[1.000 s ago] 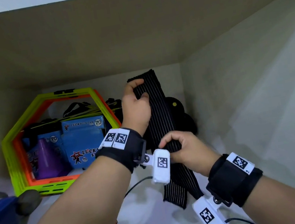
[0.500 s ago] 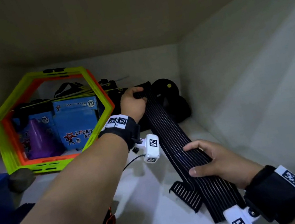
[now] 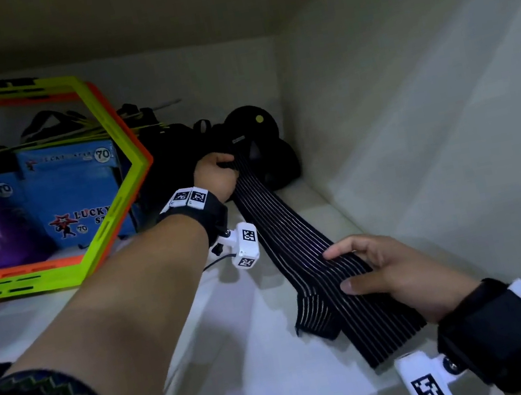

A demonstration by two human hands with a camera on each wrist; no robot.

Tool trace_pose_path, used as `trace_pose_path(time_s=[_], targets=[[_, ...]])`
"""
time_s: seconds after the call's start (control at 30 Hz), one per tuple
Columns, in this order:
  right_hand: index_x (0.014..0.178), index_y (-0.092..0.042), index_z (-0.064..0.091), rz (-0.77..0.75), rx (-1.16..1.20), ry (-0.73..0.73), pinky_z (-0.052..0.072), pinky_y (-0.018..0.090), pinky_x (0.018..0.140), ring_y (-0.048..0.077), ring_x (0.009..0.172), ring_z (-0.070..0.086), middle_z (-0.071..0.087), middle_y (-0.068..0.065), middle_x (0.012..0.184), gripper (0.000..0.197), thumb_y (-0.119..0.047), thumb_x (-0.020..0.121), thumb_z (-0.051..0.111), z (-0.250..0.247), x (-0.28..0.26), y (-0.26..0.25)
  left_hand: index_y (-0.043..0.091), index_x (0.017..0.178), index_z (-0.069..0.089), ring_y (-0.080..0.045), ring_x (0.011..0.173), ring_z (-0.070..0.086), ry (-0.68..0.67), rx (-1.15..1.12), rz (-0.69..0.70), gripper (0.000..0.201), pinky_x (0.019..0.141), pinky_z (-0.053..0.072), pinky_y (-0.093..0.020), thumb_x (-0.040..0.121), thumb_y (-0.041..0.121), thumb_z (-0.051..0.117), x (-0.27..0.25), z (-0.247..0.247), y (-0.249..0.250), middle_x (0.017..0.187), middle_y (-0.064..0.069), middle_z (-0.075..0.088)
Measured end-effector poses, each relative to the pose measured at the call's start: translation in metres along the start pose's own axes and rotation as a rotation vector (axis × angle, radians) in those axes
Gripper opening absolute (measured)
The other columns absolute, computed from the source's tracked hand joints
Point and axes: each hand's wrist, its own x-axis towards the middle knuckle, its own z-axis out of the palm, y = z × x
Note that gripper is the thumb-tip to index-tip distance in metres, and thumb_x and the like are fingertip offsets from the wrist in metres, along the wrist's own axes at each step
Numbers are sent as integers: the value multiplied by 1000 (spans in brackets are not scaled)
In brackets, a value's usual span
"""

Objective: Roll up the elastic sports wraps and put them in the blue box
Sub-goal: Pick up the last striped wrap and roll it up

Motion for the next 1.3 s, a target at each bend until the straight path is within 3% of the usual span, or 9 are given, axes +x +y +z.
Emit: trace_pose_path(time_s=[0.1,0.27,0.4,0.5,0.57,0.77,1.03,1.13,1.3], targets=[[116,-8,64,78,-17,20,58,35,69,28,81,72,75,18,103,32,7,87,67,6,1,14,13,117,69,-25,92,66,-119,58,-74,38,74,53,-26,84,-4,62,5,9,-7,114,-16,70],[117,-11,65,170,-86,-9,59,35,74,23,82,73,76,12,101,34,-3,85,73,11,-1,30,14,131,65,-35,124,57,-368,300,-124,52,89,51,-32,83,-1,74,7,20,-18,135,-14,60],[118,-19,65,187,-238,-9,54,17,69,8,81,73,75,-3,94,30,-18,89,74,10,-2,28,22,129,66,-22,112,60,-388,316,-131,47,81,48,-25,86,3,69,7,31,-35,135,-6,61],[112,-39,65,190,-447,2,56,39,91,15,94,70,69,-2,104,47,-58,71,75,8,1,28,17,124,68,-21,103,62,-365,307,-153,36,78,54,-30,90,4,60,4,31,-41,126,-11,65],[111,-42,63,198,-510,-6,53,41,92,13,96,67,65,-5,106,52,-66,65,70,4,4,29,19,113,68,-24,105,65,-349,320,-177,25,75,56,-31,92,10,61,-2,26,-41,120,-9,67],[113,-27,59,211,-405,-26,50,26,57,7,58,59,64,2,94,24,-18,91,67,-4,8,19,22,99,70,-17,91,68,-454,405,-133,9,71,57,-29,94,21,62,-26,4,-17,110,-4,70],[111,-15,61,236,-419,-123,55,37,63,24,57,58,59,15,107,24,-7,90,68,2,9,13,21,104,71,-20,89,72,-676,549,-204,14,78,63,-36,96,23,60,-104,-17,17,110,0,69],[109,-15,61,245,-458,-116,58,44,70,28,60,61,61,15,103,24,-3,89,68,7,11,14,22,100,69,-25,91,74,-724,649,-254,13,69,63,-34,96,23,57,-141,-26,17,108,-2,67],[104,-10,64,284,-384,-63,58,35,55,25,53,63,60,13,86,24,8,88,60,14,13,7,10,107,72,-23,90,73,-729,821,-211,21,78,60,-32,95,19,57,-194,-38,3,103,-8,73]])
